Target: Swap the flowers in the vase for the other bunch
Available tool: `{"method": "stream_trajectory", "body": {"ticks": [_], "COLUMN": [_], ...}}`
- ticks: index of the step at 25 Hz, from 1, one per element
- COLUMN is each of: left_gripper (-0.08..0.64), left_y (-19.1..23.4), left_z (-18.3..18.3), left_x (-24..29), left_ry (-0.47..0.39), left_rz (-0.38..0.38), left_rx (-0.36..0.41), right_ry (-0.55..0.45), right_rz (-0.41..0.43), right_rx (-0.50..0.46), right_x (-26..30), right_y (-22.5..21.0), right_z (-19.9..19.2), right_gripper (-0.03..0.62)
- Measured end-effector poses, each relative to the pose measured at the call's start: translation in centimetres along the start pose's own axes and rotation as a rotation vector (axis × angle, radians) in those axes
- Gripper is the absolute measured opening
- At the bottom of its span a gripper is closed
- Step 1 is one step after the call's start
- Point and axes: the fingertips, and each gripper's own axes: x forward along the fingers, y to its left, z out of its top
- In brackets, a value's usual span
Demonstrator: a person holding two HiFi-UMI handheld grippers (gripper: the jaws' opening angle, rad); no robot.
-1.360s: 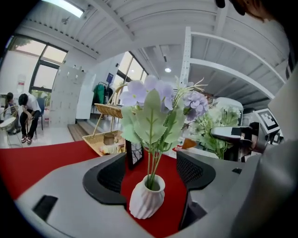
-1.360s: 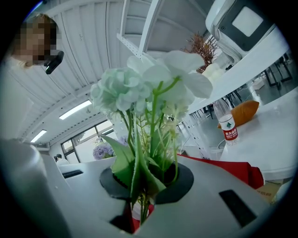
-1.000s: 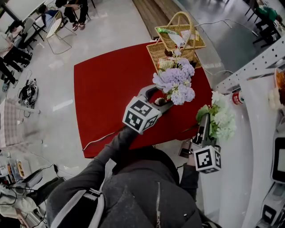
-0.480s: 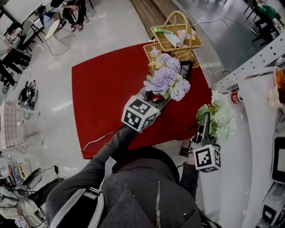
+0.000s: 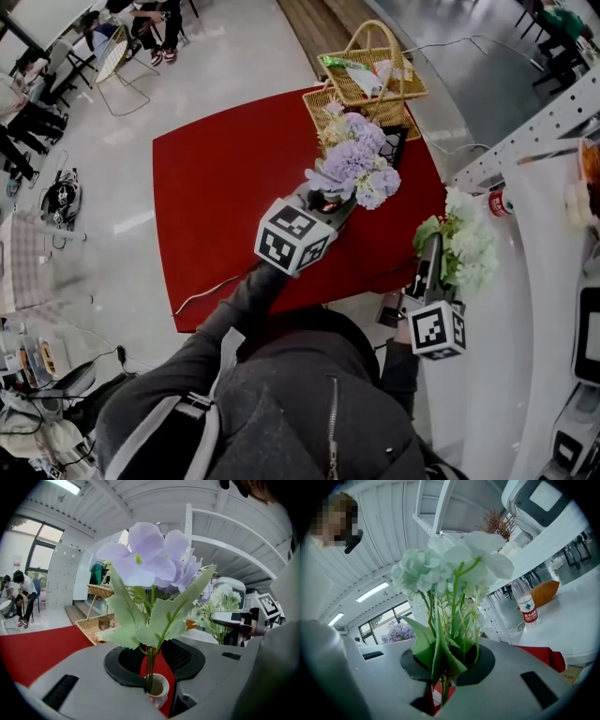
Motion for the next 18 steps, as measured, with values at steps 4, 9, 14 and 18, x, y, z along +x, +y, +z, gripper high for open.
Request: {"method": "stream_trajectory", "body": {"ticks": [4,9,14,18], "left_gripper": [0.089,0.067,0.061,0.06], "left_y": [-0.1,-0.3,-0.4,-0.6], "left_z": [0.1,0.7,1.7,2.5], "left_x": [-0.1,-0.3,-0.9,-1.4], "left_ry": [-0.007,-0.027,-0.052,-0.068], "left_rz": [-0.003,-0.018,-0.025,-0.05], "left_rx": [-0.012,-0.034,-0.045,-0.058], "right_ry": [-0.002,-0.008,-0.003,-0.002], "right_rz": [-0.003,-0.01,0.001,0.008], "right_rx": [0.0,0.001,-0.003,-0.007], "right_x": [-0.3,-0.6,-0.7,-0.9], "right_y": [-0.1,-0.1,0.1,0.4], "right_z": [0.0,0.2,0.1,0.1], "right_gripper": [0.06,0.06,0.06,0.06]}}
